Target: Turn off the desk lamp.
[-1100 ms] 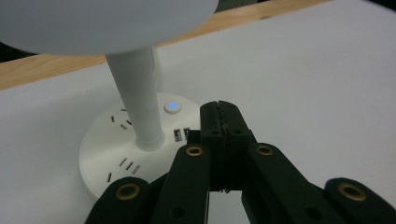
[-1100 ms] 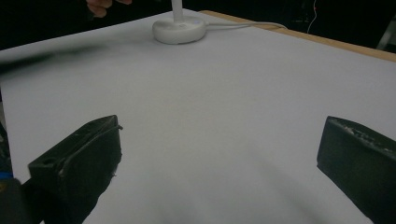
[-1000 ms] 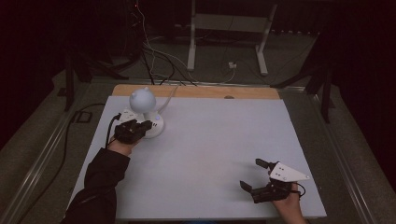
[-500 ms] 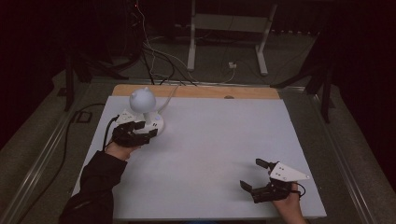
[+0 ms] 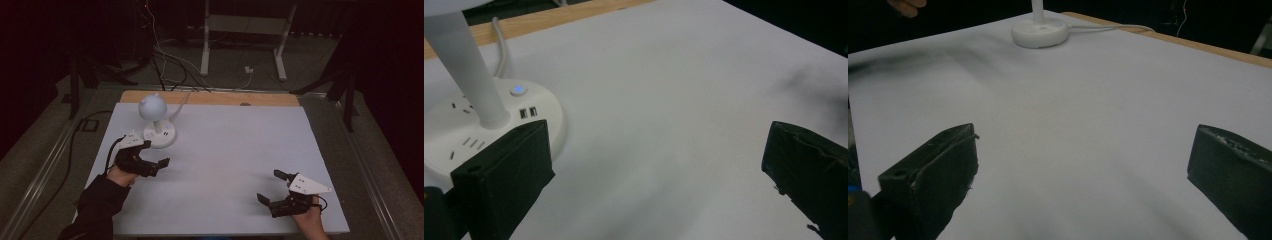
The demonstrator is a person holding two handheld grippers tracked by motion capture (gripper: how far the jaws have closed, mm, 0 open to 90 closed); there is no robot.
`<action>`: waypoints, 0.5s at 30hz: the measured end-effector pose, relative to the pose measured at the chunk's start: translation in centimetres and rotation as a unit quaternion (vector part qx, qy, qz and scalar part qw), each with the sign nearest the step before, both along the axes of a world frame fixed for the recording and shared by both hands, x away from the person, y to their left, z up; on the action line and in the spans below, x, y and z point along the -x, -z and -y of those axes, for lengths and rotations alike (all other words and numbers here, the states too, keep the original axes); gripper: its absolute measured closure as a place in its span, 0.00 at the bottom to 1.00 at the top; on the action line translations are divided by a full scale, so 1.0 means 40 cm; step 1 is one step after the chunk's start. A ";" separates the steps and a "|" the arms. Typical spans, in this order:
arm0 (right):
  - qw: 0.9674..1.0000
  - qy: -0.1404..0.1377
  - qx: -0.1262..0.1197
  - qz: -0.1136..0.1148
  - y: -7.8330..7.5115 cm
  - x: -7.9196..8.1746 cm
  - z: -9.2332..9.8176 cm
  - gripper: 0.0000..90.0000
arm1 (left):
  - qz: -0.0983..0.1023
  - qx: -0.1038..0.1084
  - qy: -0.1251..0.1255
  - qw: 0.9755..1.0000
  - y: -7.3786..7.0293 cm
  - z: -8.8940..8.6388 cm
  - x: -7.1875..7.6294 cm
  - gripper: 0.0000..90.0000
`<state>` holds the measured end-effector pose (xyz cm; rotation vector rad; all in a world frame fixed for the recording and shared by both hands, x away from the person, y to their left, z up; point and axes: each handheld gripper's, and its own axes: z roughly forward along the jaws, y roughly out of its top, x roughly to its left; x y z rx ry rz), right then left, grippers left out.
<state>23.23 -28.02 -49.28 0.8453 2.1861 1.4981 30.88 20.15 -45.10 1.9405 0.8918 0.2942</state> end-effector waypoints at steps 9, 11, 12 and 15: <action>1.000 0.000 0.003 0.001 0.000 0.000 -0.001 0.00 | -0.007 -0.021 0.019 1.000 0.035 -0.005 0.055 0.01; 1.000 0.002 0.001 -0.001 0.000 -0.001 0.000 0.00 | -0.006 -0.024 0.018 1.000 0.042 -0.008 0.066 0.01; 1.000 0.001 0.002 -0.001 0.001 -0.001 0.000 0.00 | -0.006 -0.024 0.020 0.999 0.046 -0.010 0.071 0.01; 1.000 0.000 0.003 0.001 0.001 -0.001 -0.002 0.00 | -0.011 -0.028 0.024 0.999 0.059 -0.014 0.087 0.01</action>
